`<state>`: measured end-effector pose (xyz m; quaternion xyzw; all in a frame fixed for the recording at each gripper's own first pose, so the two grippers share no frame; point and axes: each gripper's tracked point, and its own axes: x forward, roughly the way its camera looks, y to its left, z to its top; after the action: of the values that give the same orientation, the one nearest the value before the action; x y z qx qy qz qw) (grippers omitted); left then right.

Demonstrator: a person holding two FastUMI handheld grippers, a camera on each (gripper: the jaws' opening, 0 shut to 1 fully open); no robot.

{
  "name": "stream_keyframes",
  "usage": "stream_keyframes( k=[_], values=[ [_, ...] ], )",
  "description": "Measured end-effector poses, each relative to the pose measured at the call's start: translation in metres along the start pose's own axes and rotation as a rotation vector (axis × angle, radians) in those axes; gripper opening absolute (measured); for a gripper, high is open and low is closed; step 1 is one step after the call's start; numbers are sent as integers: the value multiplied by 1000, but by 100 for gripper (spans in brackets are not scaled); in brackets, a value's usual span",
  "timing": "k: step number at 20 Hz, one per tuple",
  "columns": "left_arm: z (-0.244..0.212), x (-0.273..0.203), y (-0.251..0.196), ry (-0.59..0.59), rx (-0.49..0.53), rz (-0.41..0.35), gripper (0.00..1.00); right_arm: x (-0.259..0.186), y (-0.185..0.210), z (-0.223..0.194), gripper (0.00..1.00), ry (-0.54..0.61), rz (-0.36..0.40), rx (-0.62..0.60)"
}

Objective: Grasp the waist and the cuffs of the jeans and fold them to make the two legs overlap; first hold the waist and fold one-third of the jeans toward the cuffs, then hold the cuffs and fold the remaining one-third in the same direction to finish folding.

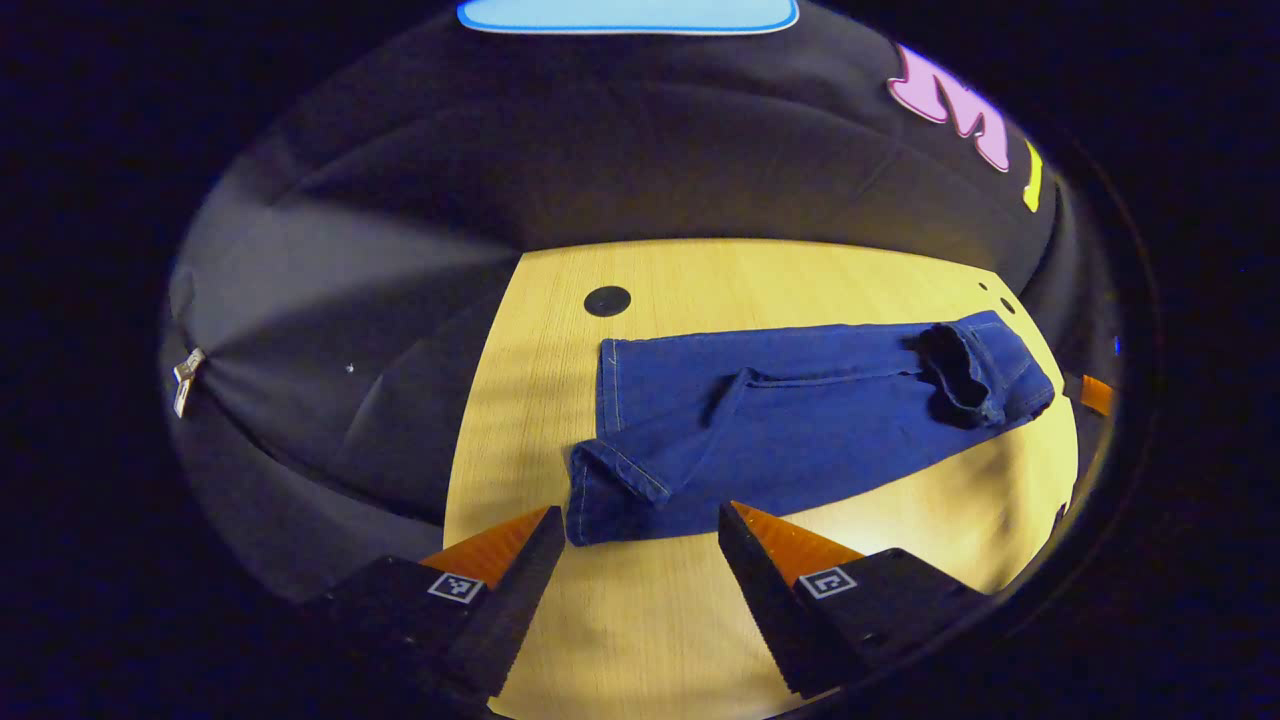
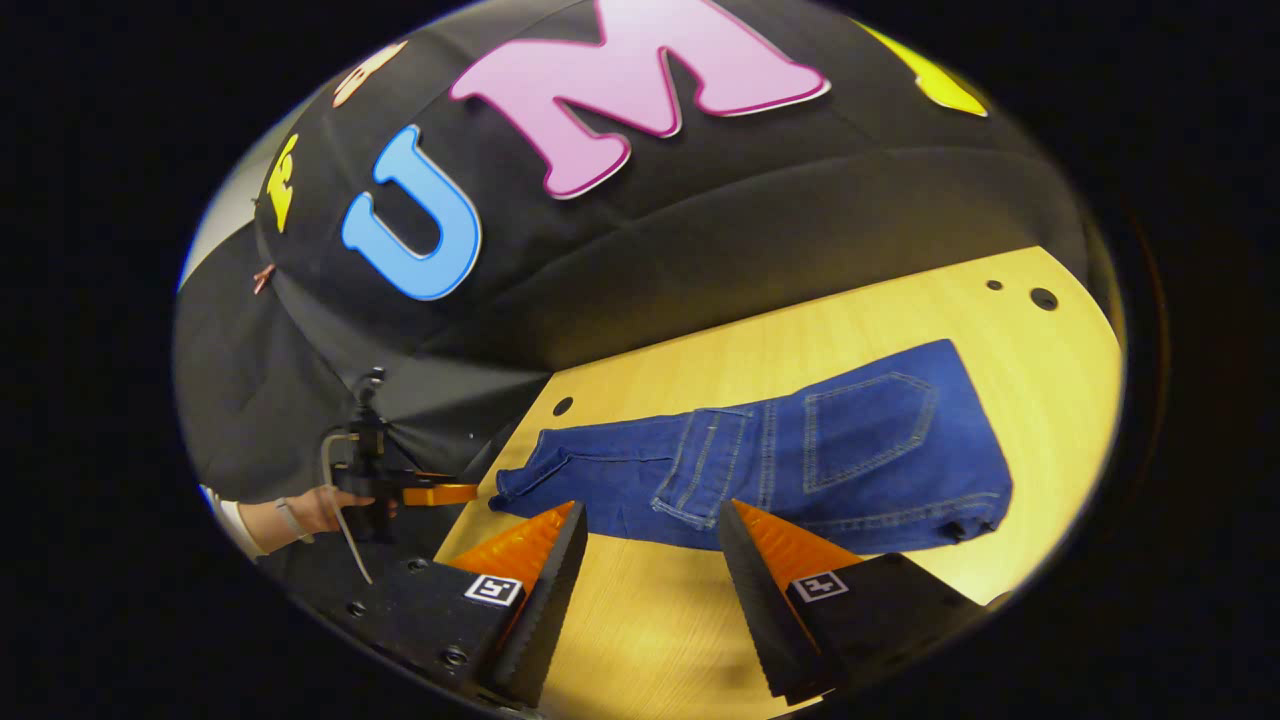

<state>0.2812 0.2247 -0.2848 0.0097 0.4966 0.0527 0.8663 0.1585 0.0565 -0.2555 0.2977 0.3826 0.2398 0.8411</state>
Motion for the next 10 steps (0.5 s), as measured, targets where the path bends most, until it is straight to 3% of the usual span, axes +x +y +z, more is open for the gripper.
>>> stream_keyframes(
  k=[4, 9, 10],
  values=[
    [-7, 51, 22, 162, -123, 16, 99, -37, -46, 7, 82, -11, -85, 0],
    [-6, 76, 22, 262, -34, 42, 99, -51, -83, 5, 82, 7, -158, 57],
    [-11, 73, 21, 295, -9, 44, 94, -51, -84, 5, 82, 10, -158, 67]
  ],
)
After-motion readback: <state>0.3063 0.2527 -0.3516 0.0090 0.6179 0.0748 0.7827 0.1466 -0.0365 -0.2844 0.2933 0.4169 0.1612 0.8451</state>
